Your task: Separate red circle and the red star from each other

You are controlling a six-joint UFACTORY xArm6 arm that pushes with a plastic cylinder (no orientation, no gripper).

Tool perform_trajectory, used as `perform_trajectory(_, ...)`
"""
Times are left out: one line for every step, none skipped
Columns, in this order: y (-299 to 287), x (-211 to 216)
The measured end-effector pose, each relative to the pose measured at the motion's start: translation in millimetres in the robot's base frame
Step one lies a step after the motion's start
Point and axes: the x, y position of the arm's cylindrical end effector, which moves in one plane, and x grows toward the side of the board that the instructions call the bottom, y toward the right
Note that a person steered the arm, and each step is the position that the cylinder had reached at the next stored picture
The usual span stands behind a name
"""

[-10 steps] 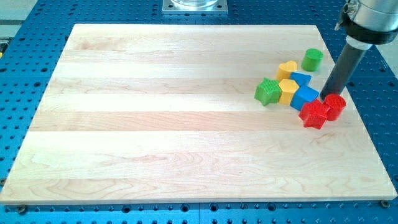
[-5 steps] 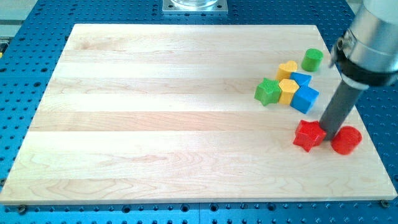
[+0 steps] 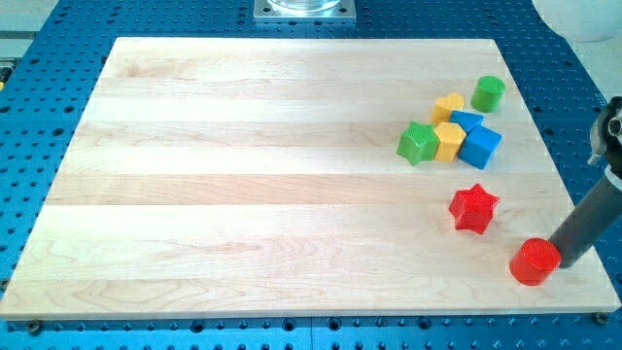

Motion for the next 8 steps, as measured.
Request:
perform_trajectory(25.0, -1.1)
perform_trajectory(-21.6, 11.1)
perform_trajectory(-25.9, 11.8)
perform_trajectory(-19.3, -12.7)
perform_trajectory(-41.9, -50.5)
perform_trajectory(-68.5, -83.0)
perform_trajectory(-151.8, -84.0)
perform_trajectory(-138.7, -78.9)
